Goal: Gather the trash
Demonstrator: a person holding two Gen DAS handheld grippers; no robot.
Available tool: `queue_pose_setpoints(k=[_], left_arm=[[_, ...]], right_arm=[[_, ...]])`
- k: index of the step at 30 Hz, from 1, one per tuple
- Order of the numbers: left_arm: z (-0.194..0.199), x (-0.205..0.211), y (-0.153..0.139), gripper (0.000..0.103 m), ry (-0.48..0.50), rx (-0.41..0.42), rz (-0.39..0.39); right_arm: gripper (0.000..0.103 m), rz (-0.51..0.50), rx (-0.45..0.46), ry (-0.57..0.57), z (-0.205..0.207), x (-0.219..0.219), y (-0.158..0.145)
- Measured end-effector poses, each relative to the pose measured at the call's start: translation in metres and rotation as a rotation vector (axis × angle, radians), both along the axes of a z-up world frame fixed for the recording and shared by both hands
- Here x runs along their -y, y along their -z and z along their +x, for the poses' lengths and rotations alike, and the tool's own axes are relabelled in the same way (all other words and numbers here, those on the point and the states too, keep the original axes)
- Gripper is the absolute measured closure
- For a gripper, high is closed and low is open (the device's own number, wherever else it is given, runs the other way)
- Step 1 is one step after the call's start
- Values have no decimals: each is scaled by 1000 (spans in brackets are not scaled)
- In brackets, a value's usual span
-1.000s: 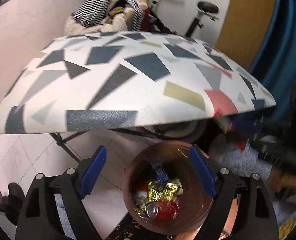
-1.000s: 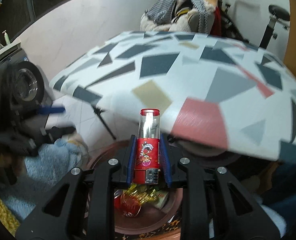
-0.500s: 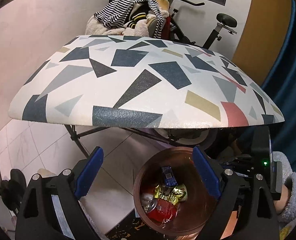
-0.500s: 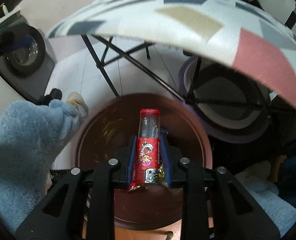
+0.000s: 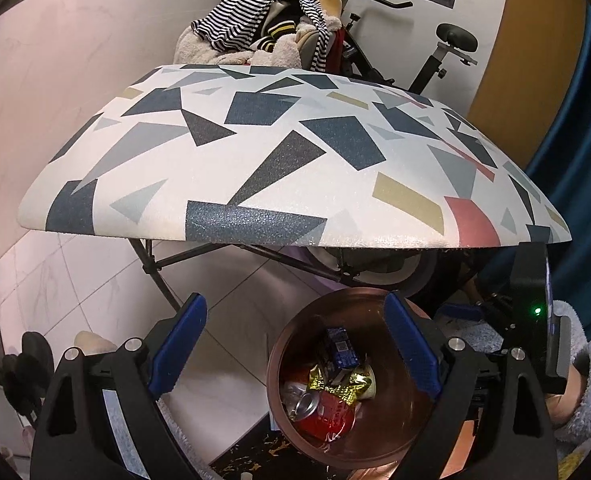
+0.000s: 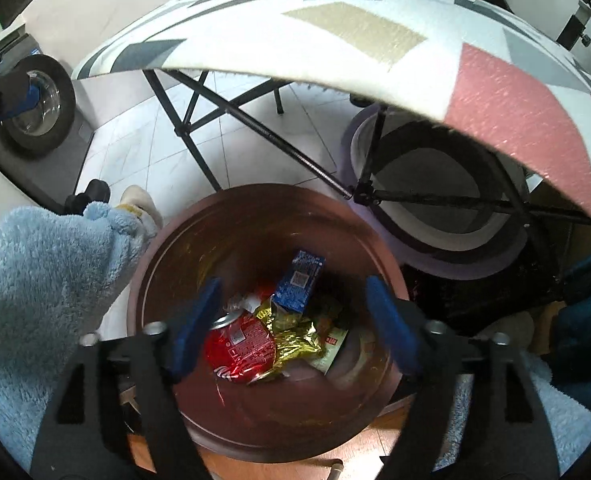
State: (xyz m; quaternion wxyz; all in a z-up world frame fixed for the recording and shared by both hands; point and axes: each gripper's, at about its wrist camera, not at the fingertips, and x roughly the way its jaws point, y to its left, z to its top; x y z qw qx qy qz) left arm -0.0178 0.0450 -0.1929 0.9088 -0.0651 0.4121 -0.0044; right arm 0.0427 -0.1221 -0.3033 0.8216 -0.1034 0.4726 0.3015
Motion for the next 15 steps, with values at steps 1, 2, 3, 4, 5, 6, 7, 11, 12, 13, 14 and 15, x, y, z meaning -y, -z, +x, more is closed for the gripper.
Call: queue_pose_setpoints(k=[1, 2, 3, 4, 5, 6, 7, 11, 12, 13, 14, 15], left_arm=[[0, 0, 0, 15, -3, 0, 0], [-1, -1, 0, 15, -4, 1, 0], [-1, -1, -1, 15, -7, 3, 0], [-1, -1, -2, 15, -9, 6, 3], [-1, -2, -3, 15, -9, 10, 6], [-1, -1, -7, 13, -3, 21, 14], [-1, -1, -10, 12, -1, 31, 22], [3, 0, -32, 9, 11, 93, 60], [4, 0, -40, 8, 12, 110, 68], [7, 0, -48, 7, 16, 128, 75], [9, 1, -55, 7, 20, 144, 81], [12, 2, -65, 6, 22, 163, 93]], right_arm=[[17, 1, 5, 2, 1, 0, -2], [15, 2, 9, 4, 1, 0, -2], [15, 3, 18, 7, 1, 1, -5], [13, 4, 27, 10, 1, 2, -7], [12, 5, 34, 12, 0, 2, -10], [12, 9, 54, 17, 0, 3, -16], [10, 16, 77, 22, -2, 5, -24], [6, 48, 153, 38, -4, 13, -56], [6, 46, 180, 45, -3, 15, -68], [6, 43, 207, 56, -1, 18, -81], [6, 45, 223, 64, 0, 20, -89], [6, 51, 246, 77, 2, 22, -103]])
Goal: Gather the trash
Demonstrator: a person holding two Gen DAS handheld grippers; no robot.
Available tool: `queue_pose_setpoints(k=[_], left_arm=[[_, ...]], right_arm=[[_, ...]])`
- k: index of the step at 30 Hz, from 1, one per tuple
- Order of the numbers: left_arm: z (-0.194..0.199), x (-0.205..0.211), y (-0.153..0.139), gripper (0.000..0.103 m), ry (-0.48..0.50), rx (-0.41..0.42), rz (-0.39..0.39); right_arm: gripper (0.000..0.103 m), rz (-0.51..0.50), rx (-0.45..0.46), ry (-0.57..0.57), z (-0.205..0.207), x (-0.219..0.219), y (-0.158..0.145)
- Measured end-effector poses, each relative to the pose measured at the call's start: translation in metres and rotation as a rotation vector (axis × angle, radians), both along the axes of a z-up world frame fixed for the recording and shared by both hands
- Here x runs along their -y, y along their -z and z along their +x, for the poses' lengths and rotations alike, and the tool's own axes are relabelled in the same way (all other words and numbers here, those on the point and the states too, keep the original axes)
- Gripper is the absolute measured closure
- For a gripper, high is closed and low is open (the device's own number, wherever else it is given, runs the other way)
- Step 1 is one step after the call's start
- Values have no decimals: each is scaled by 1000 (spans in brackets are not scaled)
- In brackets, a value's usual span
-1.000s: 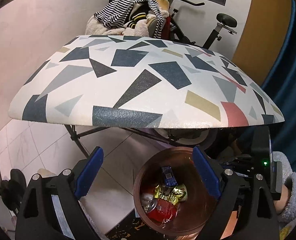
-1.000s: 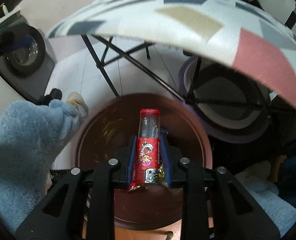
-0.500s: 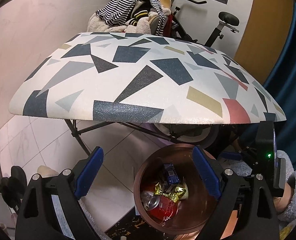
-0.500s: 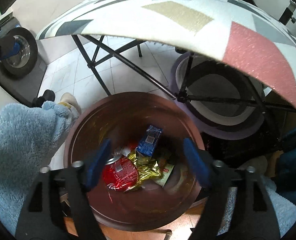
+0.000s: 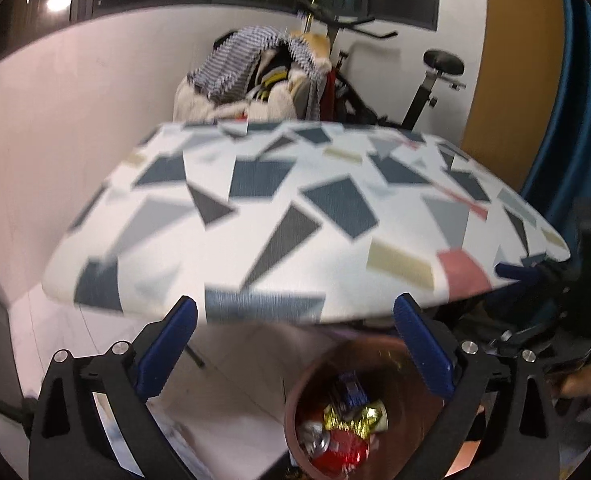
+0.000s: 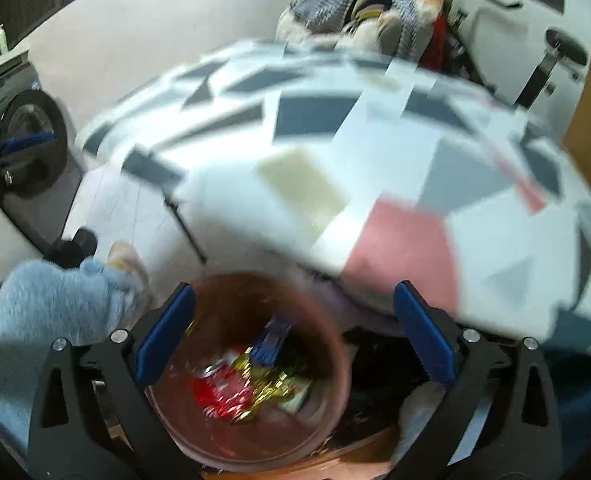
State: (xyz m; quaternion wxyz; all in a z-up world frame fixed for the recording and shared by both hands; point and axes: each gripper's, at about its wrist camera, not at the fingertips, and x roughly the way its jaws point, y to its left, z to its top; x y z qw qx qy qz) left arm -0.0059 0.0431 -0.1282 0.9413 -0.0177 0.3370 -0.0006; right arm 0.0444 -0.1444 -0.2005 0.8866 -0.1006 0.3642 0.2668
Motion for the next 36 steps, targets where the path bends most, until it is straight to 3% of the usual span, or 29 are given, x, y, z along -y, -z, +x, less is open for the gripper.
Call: queue_pose_setpoints(k=[6, 12, 16, 25, 36], left_arm=[[13, 11, -62, 6, 22, 121, 52], [21, 21, -115, 6, 5, 207, 92], [25, 21, -137, 6, 7, 228, 61], [25, 27, -157, 6, -4, 255, 81], [20, 34, -162, 6, -15, 273, 110]], right_arm=[[6, 43, 145, 80, 10, 19, -89], [6, 100, 217, 112, 19, 41, -147], [6, 122, 252, 118, 18, 49, -174], [6, 142, 284, 121, 13, 55, -205], [6, 158, 302, 127, 5, 56, -217]])
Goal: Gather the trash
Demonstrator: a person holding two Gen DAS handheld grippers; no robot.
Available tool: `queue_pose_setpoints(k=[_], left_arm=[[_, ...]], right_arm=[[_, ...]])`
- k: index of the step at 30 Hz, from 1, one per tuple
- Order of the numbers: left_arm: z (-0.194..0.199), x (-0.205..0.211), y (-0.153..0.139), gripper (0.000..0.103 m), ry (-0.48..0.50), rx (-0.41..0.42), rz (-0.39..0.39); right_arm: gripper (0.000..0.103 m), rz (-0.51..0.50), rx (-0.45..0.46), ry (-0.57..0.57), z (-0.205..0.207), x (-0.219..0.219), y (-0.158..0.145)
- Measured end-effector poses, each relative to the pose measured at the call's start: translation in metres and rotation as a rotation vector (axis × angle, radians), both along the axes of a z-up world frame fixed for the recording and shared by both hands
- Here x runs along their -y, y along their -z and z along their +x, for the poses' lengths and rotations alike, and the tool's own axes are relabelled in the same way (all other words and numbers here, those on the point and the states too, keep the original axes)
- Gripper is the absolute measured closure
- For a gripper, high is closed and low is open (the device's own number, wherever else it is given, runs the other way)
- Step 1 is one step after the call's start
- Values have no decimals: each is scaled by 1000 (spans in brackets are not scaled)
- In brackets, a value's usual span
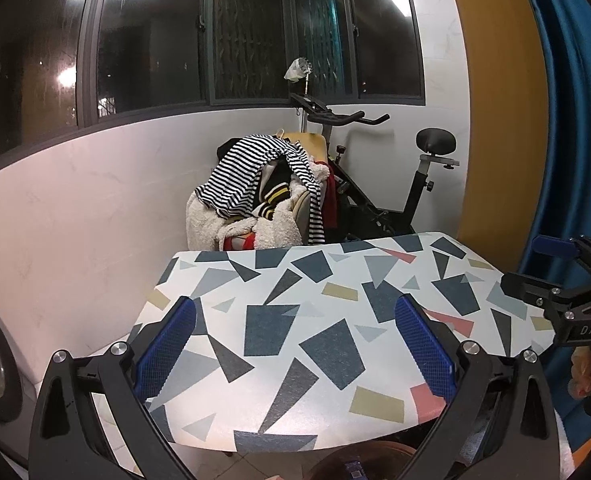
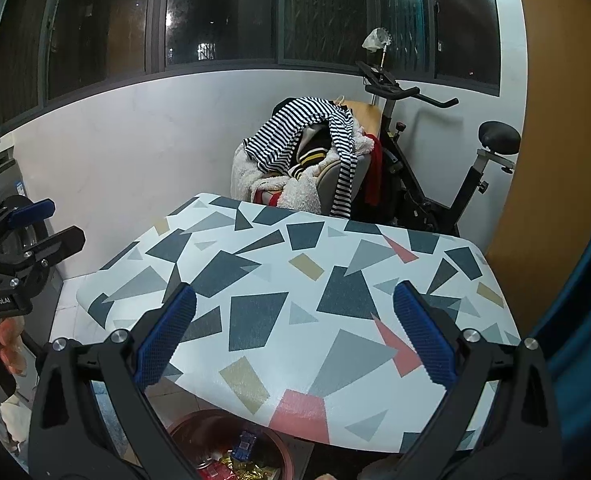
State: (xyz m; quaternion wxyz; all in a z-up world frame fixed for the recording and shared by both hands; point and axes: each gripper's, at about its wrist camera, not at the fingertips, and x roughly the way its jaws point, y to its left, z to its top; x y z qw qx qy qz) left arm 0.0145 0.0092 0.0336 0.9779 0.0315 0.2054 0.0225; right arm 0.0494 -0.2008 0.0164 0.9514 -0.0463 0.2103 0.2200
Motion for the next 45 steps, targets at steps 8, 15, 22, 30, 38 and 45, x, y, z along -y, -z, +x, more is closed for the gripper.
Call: queue_pose_setpoints(k=[8, 15, 22, 30, 38, 45], left_arm=[[0, 0, -4, 6, -4, 6, 6], [0, -1, -5, 6, -5, 5, 6], [-2, -1, -9, 6, -10, 10, 10], [-1, -2, -10, 6, -9, 12, 13], [-1, -2, -10, 6, -8, 12, 13], [0, -4, -9, 6, -9, 2, 12]], right_arm=[[6, 8, 8, 1, -1, 1, -2], [6, 9, 8, 0, -1, 1, -2], [6, 9, 8, -1, 0, 0, -3], [6, 8, 9, -1, 0, 0, -3], [6, 10, 8, 1, 1, 0, -5], [6, 8, 5, -3, 1, -3, -9]])
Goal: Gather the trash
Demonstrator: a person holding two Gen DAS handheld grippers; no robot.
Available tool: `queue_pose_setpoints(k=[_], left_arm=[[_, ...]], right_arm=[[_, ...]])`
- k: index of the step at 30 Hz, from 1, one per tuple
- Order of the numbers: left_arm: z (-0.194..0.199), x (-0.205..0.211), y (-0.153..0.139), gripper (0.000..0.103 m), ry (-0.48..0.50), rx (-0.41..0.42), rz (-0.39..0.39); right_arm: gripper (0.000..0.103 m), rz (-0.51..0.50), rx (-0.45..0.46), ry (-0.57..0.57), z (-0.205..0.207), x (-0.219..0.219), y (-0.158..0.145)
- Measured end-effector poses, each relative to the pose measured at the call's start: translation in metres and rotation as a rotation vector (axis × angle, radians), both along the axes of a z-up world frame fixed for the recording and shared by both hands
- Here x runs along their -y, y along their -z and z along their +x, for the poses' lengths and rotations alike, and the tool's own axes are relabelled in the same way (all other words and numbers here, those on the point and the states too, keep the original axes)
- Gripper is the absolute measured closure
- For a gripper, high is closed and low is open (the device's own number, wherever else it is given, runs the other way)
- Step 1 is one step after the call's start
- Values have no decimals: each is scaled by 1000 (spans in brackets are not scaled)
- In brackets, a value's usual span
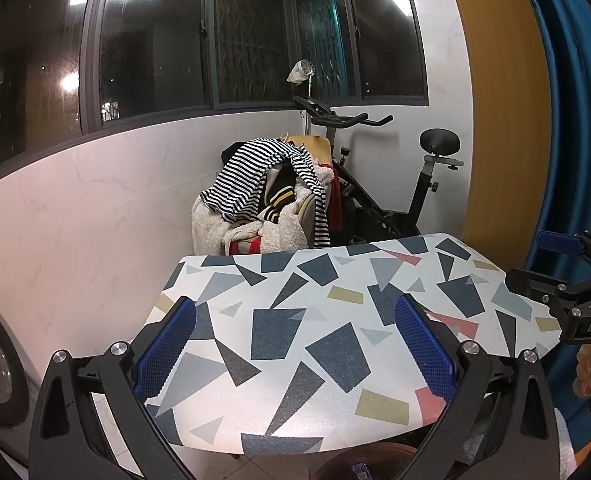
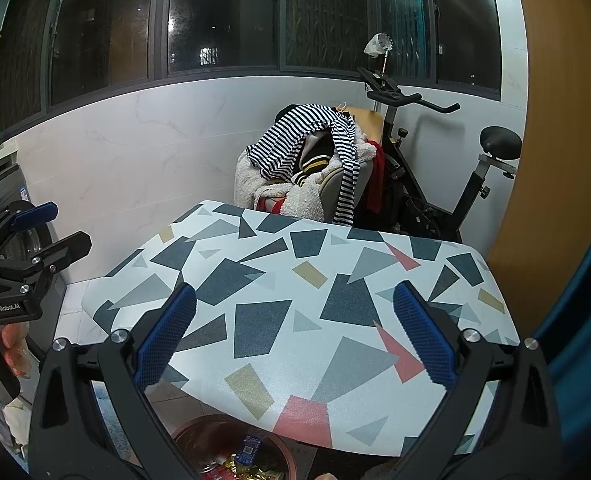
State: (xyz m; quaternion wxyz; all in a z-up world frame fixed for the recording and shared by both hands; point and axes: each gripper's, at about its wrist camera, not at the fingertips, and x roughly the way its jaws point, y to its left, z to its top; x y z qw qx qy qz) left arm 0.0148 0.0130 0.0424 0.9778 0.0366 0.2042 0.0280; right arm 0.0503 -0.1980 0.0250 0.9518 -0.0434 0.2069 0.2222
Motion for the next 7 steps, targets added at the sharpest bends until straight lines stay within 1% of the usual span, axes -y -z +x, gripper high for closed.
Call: queue_pose_setpoints(k=[7], left_arm=[[1, -4, 4, 6, -14, -10, -3]], right_arm=[[6, 0, -6, 3, -1, -3, 0]])
